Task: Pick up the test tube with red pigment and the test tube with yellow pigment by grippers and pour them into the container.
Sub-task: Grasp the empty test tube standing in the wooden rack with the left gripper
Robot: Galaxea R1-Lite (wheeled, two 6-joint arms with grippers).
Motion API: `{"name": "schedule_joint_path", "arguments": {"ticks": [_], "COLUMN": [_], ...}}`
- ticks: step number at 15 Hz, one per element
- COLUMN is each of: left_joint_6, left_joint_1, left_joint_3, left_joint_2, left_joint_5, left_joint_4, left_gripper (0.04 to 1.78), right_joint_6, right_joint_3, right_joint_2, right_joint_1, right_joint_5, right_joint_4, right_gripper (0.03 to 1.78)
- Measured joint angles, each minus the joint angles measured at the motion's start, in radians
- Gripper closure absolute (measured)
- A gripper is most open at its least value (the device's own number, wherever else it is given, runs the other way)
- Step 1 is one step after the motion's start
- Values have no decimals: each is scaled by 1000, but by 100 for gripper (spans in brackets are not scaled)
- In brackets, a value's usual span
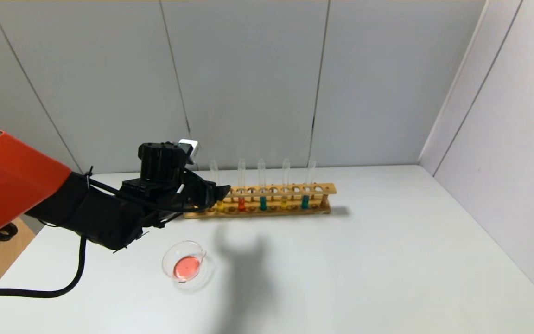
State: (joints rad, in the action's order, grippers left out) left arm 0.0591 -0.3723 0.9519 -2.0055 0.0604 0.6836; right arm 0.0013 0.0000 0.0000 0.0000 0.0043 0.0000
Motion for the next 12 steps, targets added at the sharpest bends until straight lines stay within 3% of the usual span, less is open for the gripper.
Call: {"name": "schedule_joint_path", "arguments": {"ticks": [12], "left_joint_6": [-3], "left_joint_1": [29], "left_joint_3": [190], "left_joint_2": [-170], "left_joint_5": [-1], "left_joint_4": [-62], "left_gripper": [7], "right_joint_6": [0], "right_joint_3": [0], "right_joint_2": [0], "right_joint_1": [0], "right_joint_5": [0], "right_joint_4": [0], "right_gripper": [6]}}
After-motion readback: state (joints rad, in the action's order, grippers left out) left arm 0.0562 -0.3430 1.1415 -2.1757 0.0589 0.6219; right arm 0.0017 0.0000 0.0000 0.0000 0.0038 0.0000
